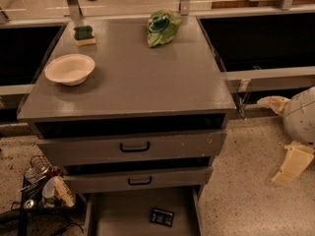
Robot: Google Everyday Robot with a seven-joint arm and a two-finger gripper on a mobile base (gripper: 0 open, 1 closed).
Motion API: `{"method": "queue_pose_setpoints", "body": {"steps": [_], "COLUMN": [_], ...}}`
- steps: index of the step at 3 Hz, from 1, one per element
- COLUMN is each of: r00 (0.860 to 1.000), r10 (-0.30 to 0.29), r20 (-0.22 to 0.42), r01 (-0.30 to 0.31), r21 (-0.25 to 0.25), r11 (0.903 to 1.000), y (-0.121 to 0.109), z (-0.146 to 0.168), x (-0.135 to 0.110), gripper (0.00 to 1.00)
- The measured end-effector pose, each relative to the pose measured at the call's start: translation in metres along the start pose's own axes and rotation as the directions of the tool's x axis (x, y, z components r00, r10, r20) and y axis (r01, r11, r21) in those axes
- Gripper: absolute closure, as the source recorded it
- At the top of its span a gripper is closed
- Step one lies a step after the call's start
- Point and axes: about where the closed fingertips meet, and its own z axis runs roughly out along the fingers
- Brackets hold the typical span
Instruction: Pick rxbar blueberry from bottom drawer and place on counter
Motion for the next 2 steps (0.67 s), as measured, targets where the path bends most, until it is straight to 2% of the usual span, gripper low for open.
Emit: {"method": "queue_pose_setpoints", "body": {"steps": [2], "r00": [1.000], "r10": [0.001], "r20": [0.012], "r01": [0.000], "r21": [-0.089], "r11": [0.9960], "y": [0.025], "z": [0.051], "x": [0.017], "gripper": [0.00]}}
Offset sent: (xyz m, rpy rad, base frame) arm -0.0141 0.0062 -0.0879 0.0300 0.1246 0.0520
